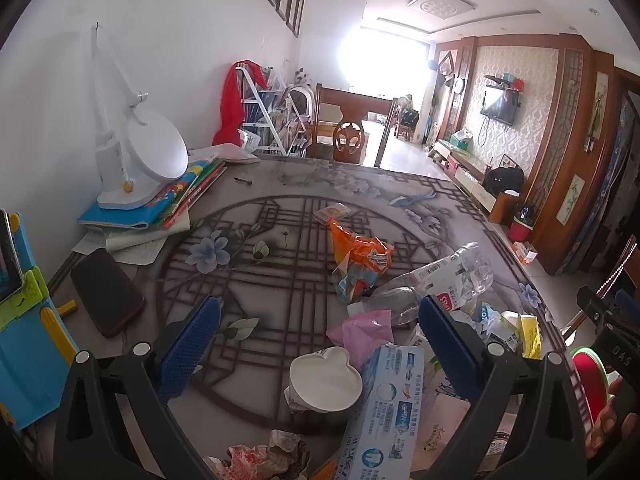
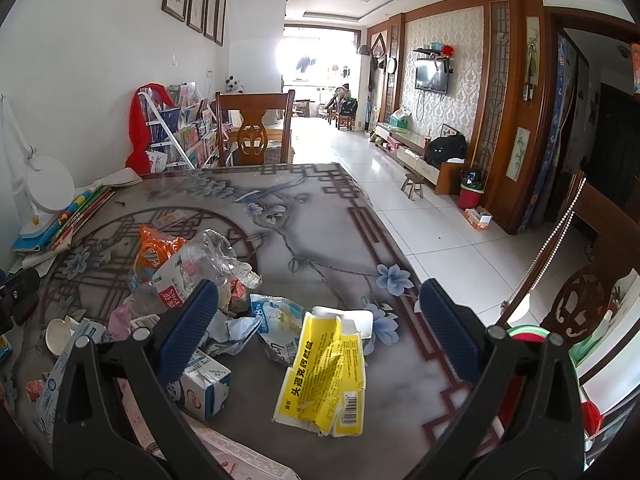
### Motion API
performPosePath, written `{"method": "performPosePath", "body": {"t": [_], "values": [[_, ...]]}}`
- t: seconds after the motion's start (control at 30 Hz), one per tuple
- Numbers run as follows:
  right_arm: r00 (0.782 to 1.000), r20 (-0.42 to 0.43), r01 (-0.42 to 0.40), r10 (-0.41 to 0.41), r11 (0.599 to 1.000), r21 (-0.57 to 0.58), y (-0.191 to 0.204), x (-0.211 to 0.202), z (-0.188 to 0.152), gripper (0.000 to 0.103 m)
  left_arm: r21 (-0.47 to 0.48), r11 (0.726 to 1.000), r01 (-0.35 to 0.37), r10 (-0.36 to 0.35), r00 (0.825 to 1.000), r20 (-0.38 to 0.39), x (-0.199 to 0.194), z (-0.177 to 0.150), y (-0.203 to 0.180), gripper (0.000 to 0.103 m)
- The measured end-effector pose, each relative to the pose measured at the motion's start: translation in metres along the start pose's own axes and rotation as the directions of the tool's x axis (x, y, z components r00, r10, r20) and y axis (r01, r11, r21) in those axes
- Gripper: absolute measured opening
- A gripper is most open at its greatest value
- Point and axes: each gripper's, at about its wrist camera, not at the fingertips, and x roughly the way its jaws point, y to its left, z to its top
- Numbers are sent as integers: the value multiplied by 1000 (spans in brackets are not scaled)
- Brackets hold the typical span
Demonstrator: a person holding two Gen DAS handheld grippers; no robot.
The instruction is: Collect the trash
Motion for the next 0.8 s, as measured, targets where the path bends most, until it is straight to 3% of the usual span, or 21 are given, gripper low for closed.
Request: {"method": "performPosePath", "body": {"t": [0.8], "values": [[1000, -6, -1, 1, 1000, 1, 1, 2, -4, 99, 4, 1000, -4, 4, 1000, -10, 1, -5, 1, 95]]}}
